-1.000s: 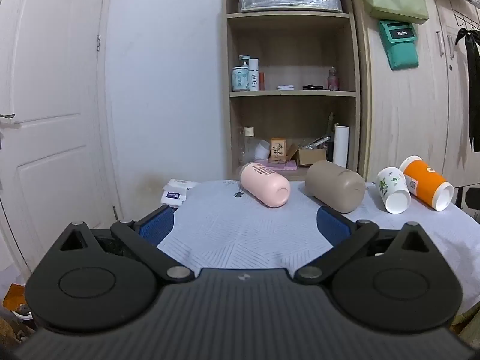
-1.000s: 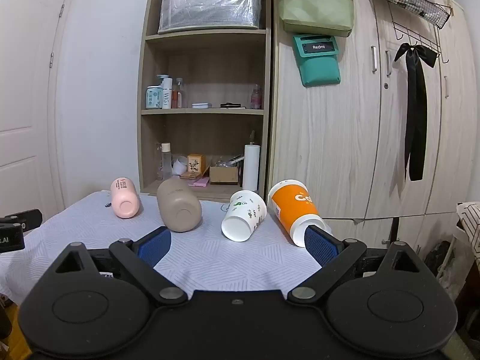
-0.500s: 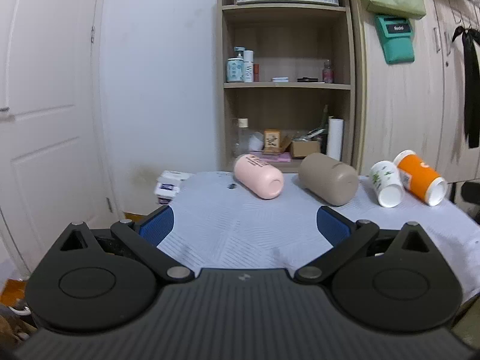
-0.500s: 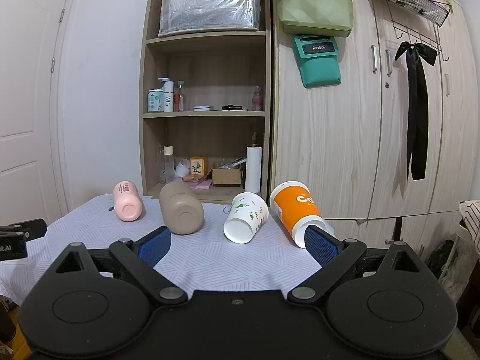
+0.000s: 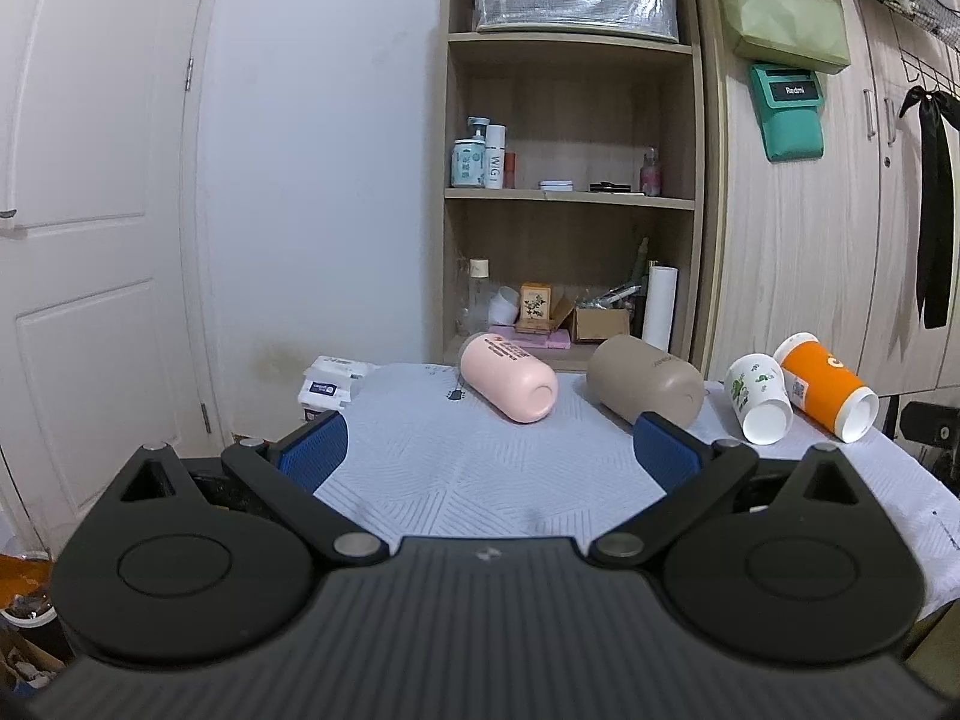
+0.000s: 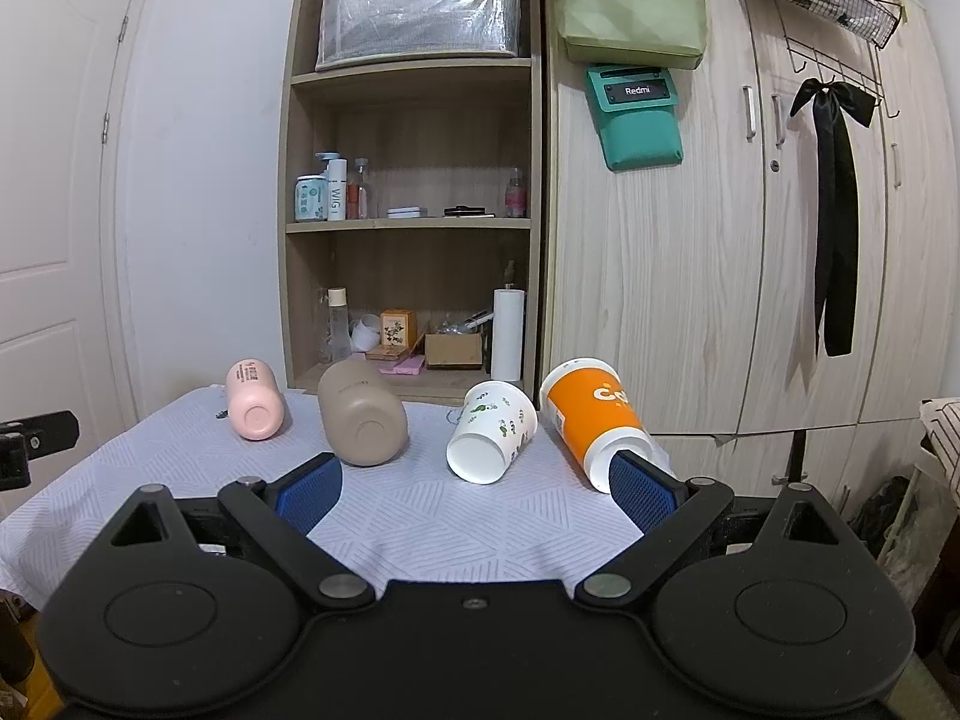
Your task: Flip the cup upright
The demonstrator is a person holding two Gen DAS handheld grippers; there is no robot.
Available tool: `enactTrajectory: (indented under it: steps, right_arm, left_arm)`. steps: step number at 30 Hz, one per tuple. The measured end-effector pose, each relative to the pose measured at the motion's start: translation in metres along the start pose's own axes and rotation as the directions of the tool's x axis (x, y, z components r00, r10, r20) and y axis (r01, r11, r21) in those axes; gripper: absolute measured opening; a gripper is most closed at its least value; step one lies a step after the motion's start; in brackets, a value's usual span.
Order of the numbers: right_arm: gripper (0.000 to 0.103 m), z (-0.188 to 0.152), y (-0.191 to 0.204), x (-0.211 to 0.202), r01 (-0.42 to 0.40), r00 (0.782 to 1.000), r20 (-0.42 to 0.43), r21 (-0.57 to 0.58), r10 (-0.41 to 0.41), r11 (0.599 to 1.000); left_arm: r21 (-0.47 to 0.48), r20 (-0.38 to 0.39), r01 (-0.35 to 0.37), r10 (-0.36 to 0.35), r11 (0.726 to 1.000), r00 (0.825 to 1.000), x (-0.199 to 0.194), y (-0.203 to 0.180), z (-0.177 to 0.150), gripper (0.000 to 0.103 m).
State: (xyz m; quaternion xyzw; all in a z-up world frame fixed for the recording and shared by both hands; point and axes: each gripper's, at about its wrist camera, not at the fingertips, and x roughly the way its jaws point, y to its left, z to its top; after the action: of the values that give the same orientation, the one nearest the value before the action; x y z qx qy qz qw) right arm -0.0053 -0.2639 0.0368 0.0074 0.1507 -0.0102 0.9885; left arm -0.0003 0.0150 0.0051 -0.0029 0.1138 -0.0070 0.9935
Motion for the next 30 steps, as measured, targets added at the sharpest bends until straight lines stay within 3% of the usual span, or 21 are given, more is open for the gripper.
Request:
enactTrajectory:
  steps: [30]
  right_arm:
    - [0.098,-0.0012,-0.0002,0.005,0.005,1.0,-0.016,0.001,-0.005,1.0]
  left_arm:
    - [0.04,-0.053,-0.031,0.034,0.999,0.998,0.0084,-0.004,-0.0021,0.103]
